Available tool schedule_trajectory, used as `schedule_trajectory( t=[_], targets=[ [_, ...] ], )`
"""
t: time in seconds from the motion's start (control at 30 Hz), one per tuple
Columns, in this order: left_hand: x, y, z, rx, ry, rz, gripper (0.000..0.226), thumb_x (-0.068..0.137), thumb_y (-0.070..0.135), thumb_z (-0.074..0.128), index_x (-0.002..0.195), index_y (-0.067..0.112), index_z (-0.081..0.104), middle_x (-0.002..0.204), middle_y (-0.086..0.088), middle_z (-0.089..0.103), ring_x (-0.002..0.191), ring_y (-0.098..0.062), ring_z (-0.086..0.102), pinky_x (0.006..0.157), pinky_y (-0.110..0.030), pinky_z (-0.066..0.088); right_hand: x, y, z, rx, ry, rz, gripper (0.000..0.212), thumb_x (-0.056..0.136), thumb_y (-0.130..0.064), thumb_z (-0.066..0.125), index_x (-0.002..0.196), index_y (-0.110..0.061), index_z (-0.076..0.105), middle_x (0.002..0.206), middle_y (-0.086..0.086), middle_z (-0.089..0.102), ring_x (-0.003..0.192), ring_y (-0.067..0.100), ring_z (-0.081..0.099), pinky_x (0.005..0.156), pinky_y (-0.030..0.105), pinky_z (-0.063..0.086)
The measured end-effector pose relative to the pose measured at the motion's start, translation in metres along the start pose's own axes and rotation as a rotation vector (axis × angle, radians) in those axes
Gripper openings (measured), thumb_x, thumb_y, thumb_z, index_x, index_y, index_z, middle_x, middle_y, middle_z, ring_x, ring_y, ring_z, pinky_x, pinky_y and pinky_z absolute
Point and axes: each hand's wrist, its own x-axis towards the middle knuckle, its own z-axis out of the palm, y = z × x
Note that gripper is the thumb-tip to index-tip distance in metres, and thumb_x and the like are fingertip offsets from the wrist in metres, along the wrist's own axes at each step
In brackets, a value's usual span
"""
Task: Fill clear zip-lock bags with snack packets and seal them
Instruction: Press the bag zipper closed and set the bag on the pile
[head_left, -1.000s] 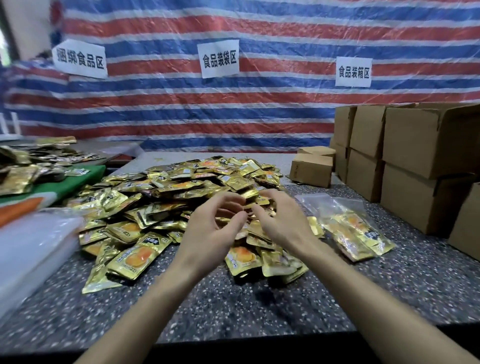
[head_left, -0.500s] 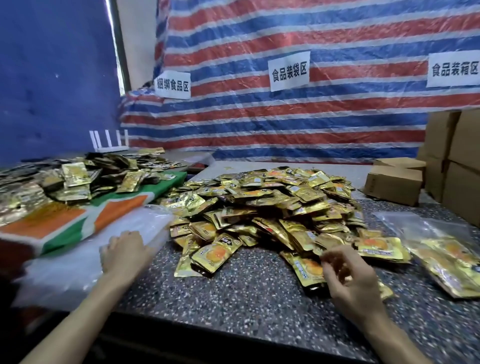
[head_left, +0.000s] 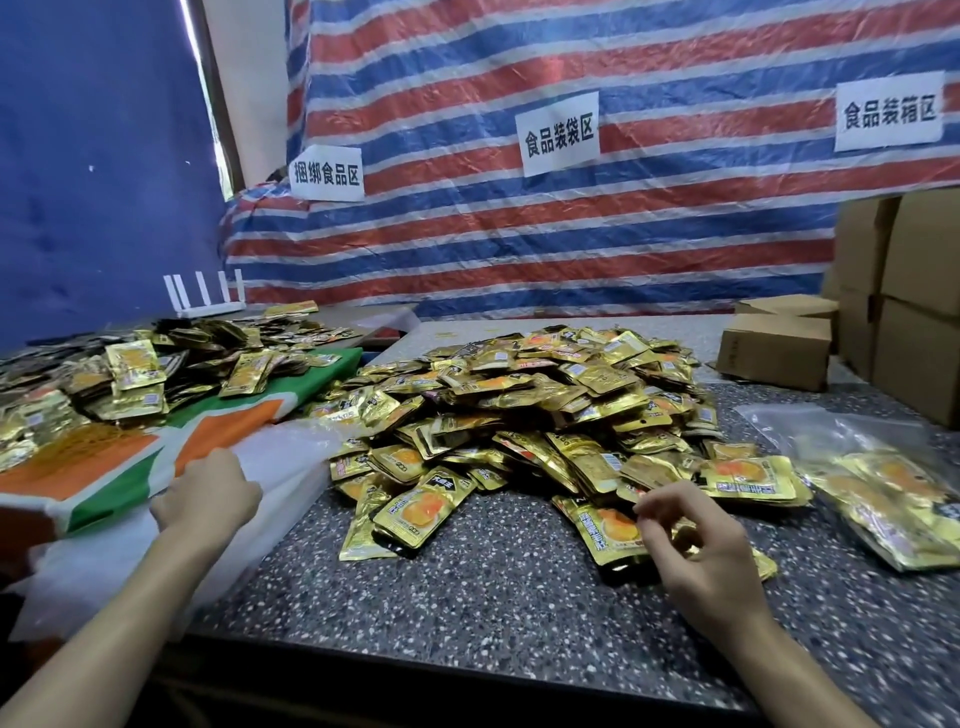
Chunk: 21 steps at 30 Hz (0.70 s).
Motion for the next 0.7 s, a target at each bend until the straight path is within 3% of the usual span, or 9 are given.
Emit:
schedule_trajectory(
  t=[0.07, 0.17, 0.3, 0.37, 0.47, 0.53, 0.63, 0.7],
  targets=[
    [-0.002, 0.002, 0.0, 0.043, 0.061, 0.055, 0.006, 0.081, 0.006, 0.06, 0.079, 0.005, 0.066, 0.073, -0.013, 0.063, 0.067, -0.03, 0.058, 0.064, -0.032, 0.04, 0.0, -0.001, 0.0, 0.013, 0.001, 0.011, 0.037, 0.08, 0.015, 0.07, 0.082, -0.021, 0.064, 0.077, -0.004, 0.063, 0.07, 0.015, 0.058, 0.058, 0.025, 0.048],
    [-0.006, 0.003, 0.002, 0.063, 0.025, 0.064, 0.006, 0.081, 0.008, 0.065, 0.078, 0.008, 0.061, 0.084, -0.014, 0.067, 0.076, -0.032, 0.061, 0.068, -0.034, 0.042, 0.0, -0.003, -0.001, 0.026, 0.008, 0.026, 0.036, 0.08, 0.015, 0.07, 0.082, -0.02, 0.064, 0.079, -0.008, 0.063, 0.071, 0.014, 0.059, 0.059, 0.026, 0.047],
    [0.0, -0.001, -0.005, -0.095, -0.157, -0.065, 0.044, 0.075, 0.036, 0.085, 0.071, 0.005, 0.054, 0.079, -0.012, 0.065, 0.074, -0.029, 0.059, 0.076, -0.039, 0.045, 0.0, -0.005, -0.001, 0.037, 0.004, 0.028, 0.035, 0.079, 0.016, 0.07, 0.081, -0.019, 0.064, 0.078, -0.007, 0.064, 0.072, 0.013, 0.06, 0.058, 0.026, 0.048],
    [0.004, -0.002, -0.013, -0.143, -0.141, -0.07, 0.037, 0.084, 0.034, 0.077, 0.076, 0.005, 0.056, 0.083, -0.016, 0.066, 0.076, -0.031, 0.06, 0.076, -0.038, 0.043, 0.001, -0.006, -0.001, 0.032, -0.006, 0.028, 0.034, 0.079, 0.016, 0.069, 0.081, -0.017, 0.064, 0.078, -0.001, 0.065, 0.072, 0.013, 0.06, 0.058, 0.025, 0.049],
    [0.004, 0.007, -0.027, -0.169, 0.024, -0.021, 0.018, 0.094, 0.02, 0.054, 0.094, 0.003, 0.057, 0.092, -0.019, 0.062, 0.083, -0.036, 0.058, 0.071, -0.038, 0.04, 0.001, -0.006, -0.001, 0.027, -0.012, 0.028, 0.033, 0.079, 0.016, 0.07, 0.081, -0.017, 0.064, 0.079, 0.003, 0.066, 0.073, 0.014, 0.06, 0.059, 0.024, 0.049],
    [-0.005, 0.019, -0.039, -0.243, 0.143, 0.085, 0.017, 0.097, 0.021, 0.047, 0.093, 0.005, 0.051, 0.093, -0.02, 0.061, 0.085, -0.04, 0.057, 0.072, -0.042, 0.041, 0.001, -0.006, 0.0, 0.005, -0.008, 0.048, 0.034, 0.08, 0.014, 0.07, 0.082, -0.019, 0.065, 0.079, 0.001, 0.066, 0.074, 0.013, 0.06, 0.06, 0.023, 0.049],
    [-0.035, 0.044, -0.056, -0.489, 0.312, 0.401, 0.013, 0.098, 0.015, 0.051, 0.089, 0.006, 0.049, 0.066, -0.013, 0.057, 0.056, -0.031, 0.053, 0.049, -0.032, 0.038, 0.004, -0.009, 0.001, -0.021, 0.007, 0.096, 0.032, 0.083, 0.008, 0.071, 0.086, -0.024, 0.066, 0.078, -0.004, 0.067, 0.075, 0.011, 0.062, 0.058, 0.016, 0.047],
    [-0.064, 0.064, -0.064, -0.595, 0.349, 0.627, 0.01, 0.097, 0.01, 0.055, 0.088, 0.007, 0.054, 0.065, -0.008, 0.056, 0.054, -0.025, 0.054, 0.044, -0.034, 0.041, 0.007, -0.014, 0.0, -0.007, 0.005, 0.126, 0.027, 0.086, 0.001, 0.071, 0.089, -0.026, 0.066, 0.083, -0.01, 0.069, 0.077, 0.008, 0.065, 0.06, 0.014, 0.048]
  ],
)
